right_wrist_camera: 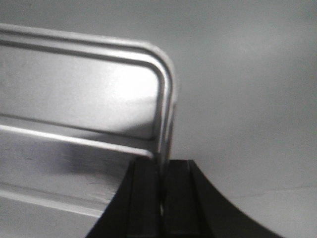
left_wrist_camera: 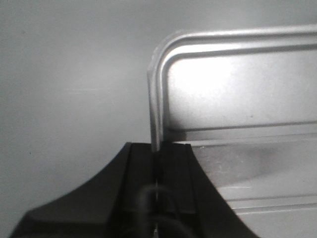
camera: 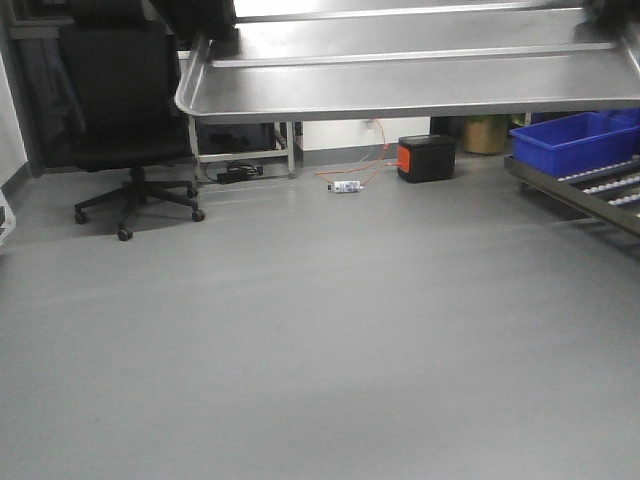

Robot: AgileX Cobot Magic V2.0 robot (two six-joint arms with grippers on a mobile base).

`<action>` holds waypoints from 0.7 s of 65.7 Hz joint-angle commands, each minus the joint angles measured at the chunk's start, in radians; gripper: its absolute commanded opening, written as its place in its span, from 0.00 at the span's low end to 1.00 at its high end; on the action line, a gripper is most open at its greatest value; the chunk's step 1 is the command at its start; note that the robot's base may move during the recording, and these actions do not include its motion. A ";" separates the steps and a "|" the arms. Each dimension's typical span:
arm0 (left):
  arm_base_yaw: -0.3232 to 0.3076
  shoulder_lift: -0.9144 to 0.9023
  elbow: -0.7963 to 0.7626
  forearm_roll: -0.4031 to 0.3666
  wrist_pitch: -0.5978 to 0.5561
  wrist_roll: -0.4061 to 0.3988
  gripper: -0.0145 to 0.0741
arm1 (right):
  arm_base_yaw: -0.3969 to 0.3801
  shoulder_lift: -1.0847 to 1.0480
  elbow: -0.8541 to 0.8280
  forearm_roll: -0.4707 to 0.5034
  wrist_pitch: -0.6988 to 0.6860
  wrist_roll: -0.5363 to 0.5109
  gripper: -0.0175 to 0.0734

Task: Grab silver tray and place in blue box
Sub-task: 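Hold the silver tray in both grippers while the base drives away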

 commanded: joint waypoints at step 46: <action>-0.012 -0.041 -0.032 0.024 -0.024 0.028 0.05 | -0.001 -0.028 -0.030 -0.031 -0.078 -0.014 0.26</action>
